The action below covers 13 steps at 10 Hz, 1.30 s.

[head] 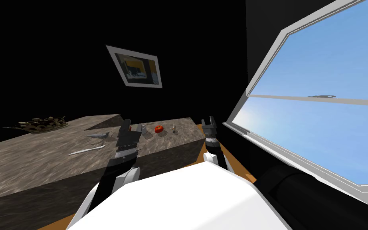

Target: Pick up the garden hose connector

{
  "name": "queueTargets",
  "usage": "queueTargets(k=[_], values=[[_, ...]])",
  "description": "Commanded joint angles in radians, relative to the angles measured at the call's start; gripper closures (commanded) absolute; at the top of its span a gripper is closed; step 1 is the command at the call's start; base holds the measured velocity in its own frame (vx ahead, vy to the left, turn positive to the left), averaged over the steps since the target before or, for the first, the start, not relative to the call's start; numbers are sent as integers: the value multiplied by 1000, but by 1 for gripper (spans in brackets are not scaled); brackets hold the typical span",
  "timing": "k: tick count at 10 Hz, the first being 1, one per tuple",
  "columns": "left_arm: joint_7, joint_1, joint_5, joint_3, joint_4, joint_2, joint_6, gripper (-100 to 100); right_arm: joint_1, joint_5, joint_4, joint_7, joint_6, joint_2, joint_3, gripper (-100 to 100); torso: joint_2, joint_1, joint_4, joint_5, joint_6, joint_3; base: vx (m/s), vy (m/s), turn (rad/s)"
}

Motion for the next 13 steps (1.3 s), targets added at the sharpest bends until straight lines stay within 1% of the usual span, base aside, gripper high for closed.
queueTargets(k=[1,3,6,7,9,10,13], values=[[7,-11,8,13,9,34,10,-100,0,0,0,0,0,0,0,0,0,0,0,0,0,0,-12,-99,3],[18,-27,20,32,23,63,26,-100,0,0,0,0,0,0,0,0,1,-12,0,-2,0,1,-28,-213,17],[40,-61,46,73,54,103,62,-100,0,0,0,0,0,0,0,0,0,-18,0,-4,0,0,-14,-275,11],[40,-61,46,73,54,103,62,-100,0,0,0,0,0,0,0,0,1,-19,0,-4,0,1,-7,-233,11],[58,-89,69,108,82,129,95,-100,0,0,0,0,0,0,0,0,0,-16,0,-4,0,0,3,-262,7],[58,-89,69,108,82,129,95,-100,0,0,0,0,0,0,0,0,0,-19,0,-4,0,0,-5,-247,18],[89,-136,109,172,138,168,157,-100,0,0,0,0,0,0,0,0,-2,-19,-1,-4,0,-1,23,-282,21]])
